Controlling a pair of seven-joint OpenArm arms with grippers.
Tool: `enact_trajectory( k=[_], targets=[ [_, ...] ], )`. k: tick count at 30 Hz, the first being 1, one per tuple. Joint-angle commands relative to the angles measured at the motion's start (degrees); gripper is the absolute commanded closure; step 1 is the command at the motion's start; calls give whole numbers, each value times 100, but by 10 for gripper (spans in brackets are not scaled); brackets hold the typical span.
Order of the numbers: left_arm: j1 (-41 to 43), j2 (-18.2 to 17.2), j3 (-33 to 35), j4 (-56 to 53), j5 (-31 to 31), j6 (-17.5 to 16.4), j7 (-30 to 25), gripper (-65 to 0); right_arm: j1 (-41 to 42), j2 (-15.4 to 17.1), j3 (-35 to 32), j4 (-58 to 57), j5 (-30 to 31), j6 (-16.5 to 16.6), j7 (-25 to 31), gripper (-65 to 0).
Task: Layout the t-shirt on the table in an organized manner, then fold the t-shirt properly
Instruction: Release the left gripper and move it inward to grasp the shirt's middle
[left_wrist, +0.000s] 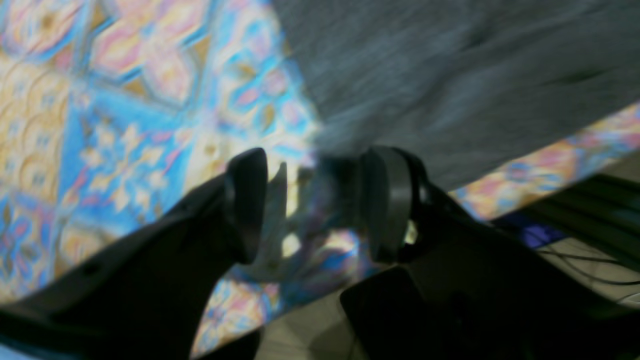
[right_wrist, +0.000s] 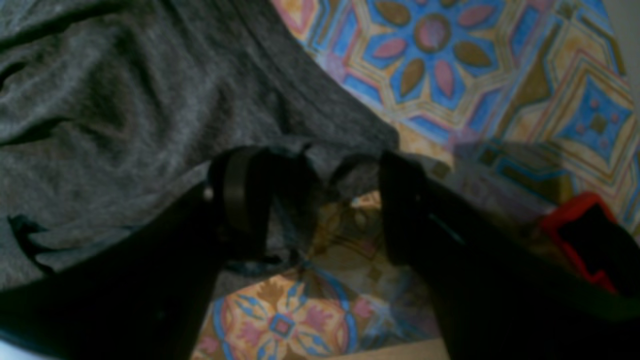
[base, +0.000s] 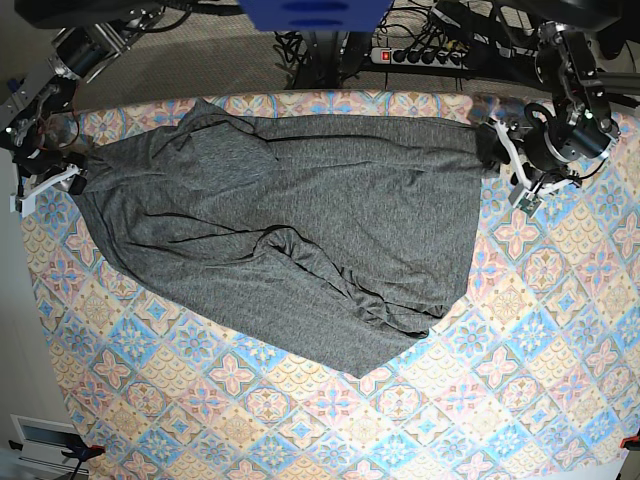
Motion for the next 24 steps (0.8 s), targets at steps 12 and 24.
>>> enact_trajectory(
  k=[12,24],
  targets=[
    [-106,-111,43,137,-398,10,-139,-308,-313,122,14,1710,75,19,275,-329],
    [-1487,1261,3358,93,1633,10,-843,-308,-463,113,-654,1772,-320,19,319,-329]
  ],
)
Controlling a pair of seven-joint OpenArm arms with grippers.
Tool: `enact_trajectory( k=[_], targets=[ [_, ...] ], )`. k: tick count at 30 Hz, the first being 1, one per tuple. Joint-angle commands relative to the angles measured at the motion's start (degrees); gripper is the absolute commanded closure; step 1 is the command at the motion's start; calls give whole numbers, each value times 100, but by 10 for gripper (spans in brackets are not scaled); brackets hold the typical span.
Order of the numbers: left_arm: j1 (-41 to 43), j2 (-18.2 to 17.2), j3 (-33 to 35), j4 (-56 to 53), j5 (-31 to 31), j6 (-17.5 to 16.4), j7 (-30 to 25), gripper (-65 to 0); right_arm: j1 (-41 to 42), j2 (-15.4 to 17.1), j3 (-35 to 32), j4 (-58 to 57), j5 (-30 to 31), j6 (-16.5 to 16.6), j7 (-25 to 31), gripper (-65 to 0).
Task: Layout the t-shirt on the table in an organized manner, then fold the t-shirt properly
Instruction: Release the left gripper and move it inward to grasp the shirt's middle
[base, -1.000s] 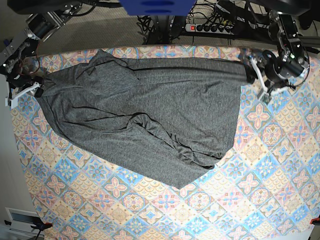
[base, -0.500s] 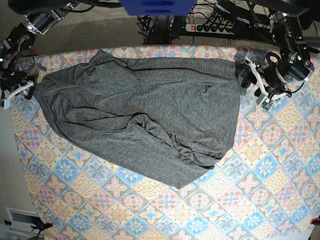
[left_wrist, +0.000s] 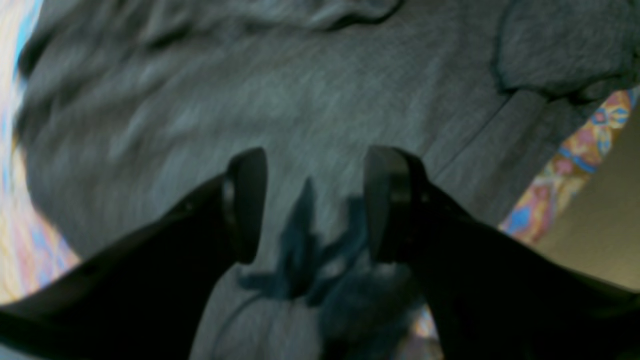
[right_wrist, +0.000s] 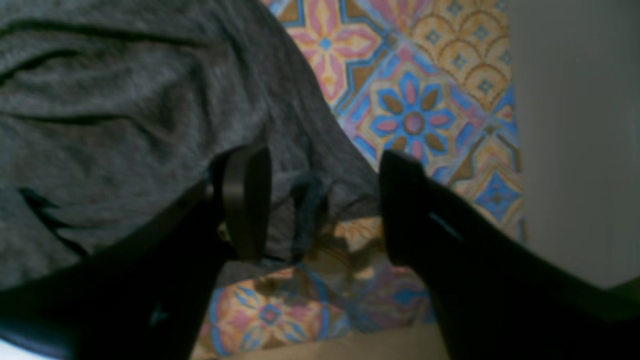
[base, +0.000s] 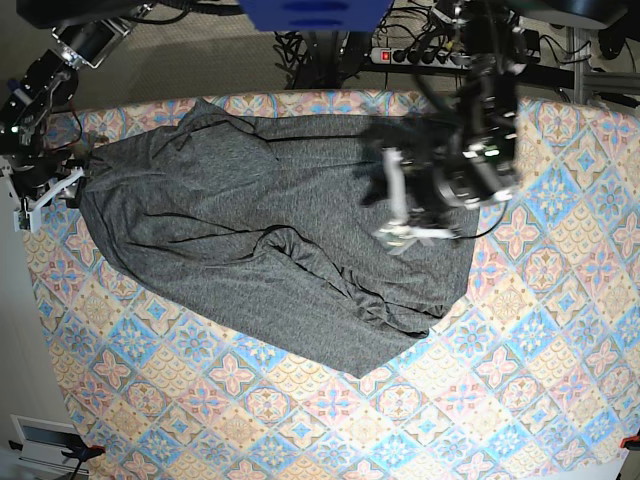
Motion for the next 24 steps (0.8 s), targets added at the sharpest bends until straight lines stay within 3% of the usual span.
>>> enact_trajectory(
  k=[1,7,12,17,24],
  targets=[
    [-112,101,297,65,110,-6,-207,-308,60,115,24,117,-96,-2,109,-329],
    [-218,610,1545,-58,1631,-6,-946,-308,60,-96,24,117,-606,-2,118,-329],
    [-235,698,2636,-58,3012,-6,-1535,-308,60,-96,24,117,-606,-2,118,-329],
    [-253,602,3523,-76,3592,-6,-1825,-308,42,-96,24,117,-606,-2,118,-329],
    [-279,593,3866,-858,4110,-6,-2132,-308,42,-104,50,117,-615,-2,118,-329]
  ],
)
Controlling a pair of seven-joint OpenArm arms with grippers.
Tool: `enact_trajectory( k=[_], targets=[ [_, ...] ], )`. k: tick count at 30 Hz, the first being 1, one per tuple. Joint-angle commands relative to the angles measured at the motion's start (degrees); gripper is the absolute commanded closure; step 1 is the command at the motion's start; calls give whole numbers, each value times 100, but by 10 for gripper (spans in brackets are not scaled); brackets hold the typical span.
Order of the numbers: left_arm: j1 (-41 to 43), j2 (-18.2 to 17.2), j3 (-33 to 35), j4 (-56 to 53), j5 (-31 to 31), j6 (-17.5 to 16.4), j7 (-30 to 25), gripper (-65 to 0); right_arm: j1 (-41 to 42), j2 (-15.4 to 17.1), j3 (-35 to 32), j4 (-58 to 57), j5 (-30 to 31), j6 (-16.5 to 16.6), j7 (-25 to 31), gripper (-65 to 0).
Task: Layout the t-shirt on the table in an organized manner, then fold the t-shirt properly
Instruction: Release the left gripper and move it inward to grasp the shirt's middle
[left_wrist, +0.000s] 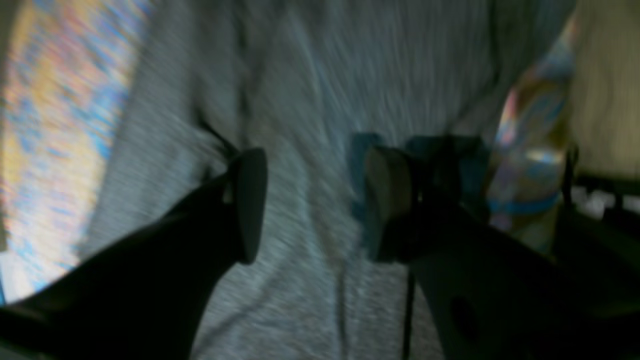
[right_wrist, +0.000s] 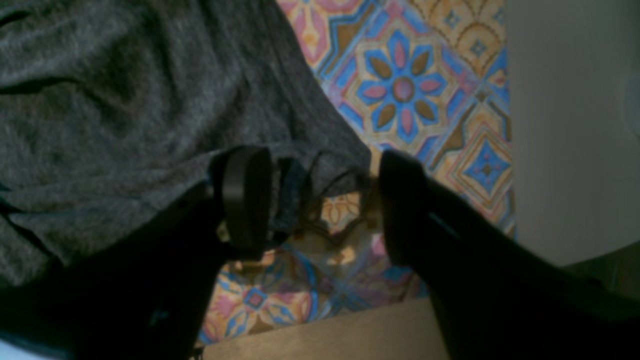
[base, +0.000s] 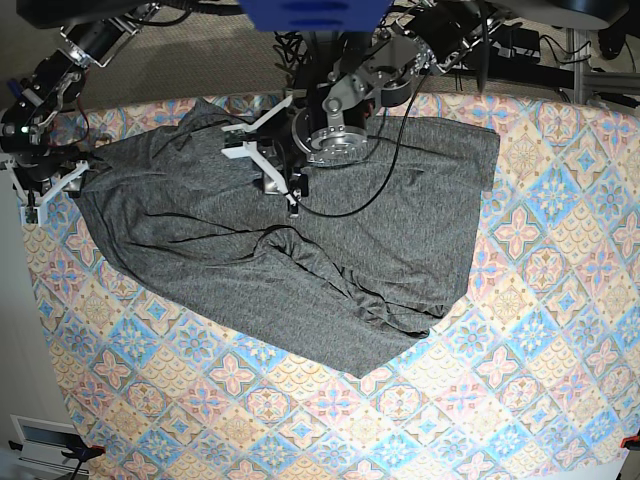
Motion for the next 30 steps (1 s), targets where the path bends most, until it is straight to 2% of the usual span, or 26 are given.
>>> enact_trajectory(
  k=[1,5,13,18,20,26,30],
  targets=[
    [-76,64,44,6,56,34,-310,-308,40,119,50,108,43,-2,100,-329],
    [-41,82,52,-301,311,34,-618,-308,40,119,50,73,43,-2,100,-329],
    [-164,495,35,-837,355,34,-627,-308,40,119,50,56,43,-2,100,-329],
    [-260,600,35,-1180,347,34,-715,-299,40,119,50,56,43,-2,100,-329],
    [-260,627,17,-1303,355,34,-917,-264,40,119,50,56,43,-2,100,-329],
    [-252,653,9,-1347,355,34,-979,-2,31,119,33,47,43,-2,338,-329],
    [-225,644,44,-1145,355,34,-979,-21,31,119,33,47,43,-2,364,-329]
  ],
)
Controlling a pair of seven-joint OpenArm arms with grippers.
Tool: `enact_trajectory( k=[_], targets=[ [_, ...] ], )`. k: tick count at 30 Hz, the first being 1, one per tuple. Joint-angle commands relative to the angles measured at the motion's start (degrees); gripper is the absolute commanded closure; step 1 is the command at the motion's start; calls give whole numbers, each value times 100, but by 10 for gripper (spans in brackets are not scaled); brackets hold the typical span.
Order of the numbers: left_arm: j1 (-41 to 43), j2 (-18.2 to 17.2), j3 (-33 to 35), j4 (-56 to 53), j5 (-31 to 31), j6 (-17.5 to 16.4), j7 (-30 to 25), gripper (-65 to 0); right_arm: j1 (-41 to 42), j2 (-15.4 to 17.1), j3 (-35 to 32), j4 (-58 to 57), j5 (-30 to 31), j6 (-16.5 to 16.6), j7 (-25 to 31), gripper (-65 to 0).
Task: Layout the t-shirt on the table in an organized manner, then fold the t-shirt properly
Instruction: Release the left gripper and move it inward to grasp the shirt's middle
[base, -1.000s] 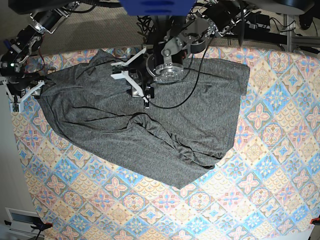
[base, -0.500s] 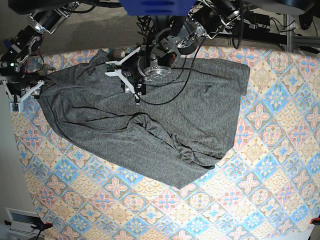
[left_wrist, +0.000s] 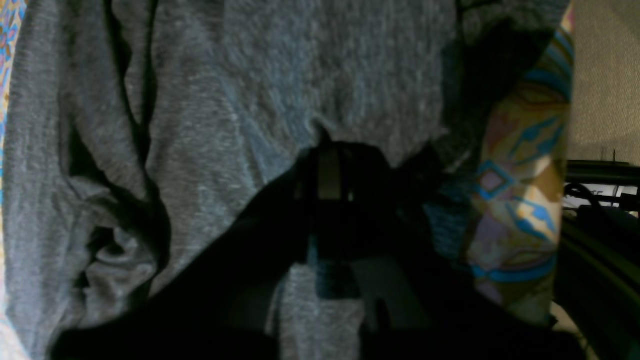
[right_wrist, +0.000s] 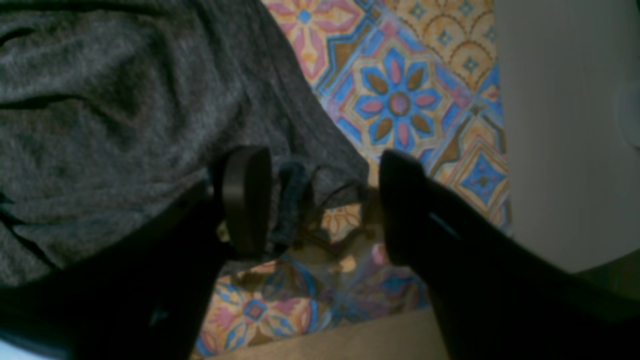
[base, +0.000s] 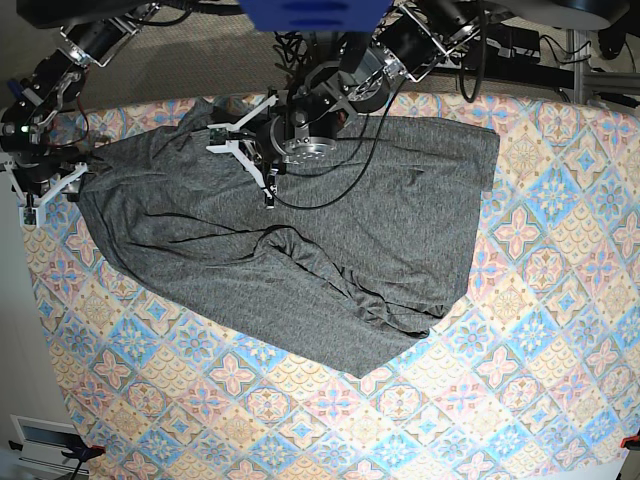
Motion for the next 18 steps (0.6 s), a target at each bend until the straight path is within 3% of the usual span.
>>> enact_trajectory(
  k=[1,7,12,18],
  targets=[
    [-37,100,4,314,-38,47,-87,-14,38,121,13,62,45,0,108,-329],
    [95,82,-31,1026,-38,47,-78,-7,55,121,13,62,45,0,117,-329],
    [130,82,-13,1052,-56,47,414,-7,64,121,4,62,45,0,117,-329],
    [218,74,-22,938,-38,47,449,-15,64,121,4,62,45,0,117,-329]
  ],
)
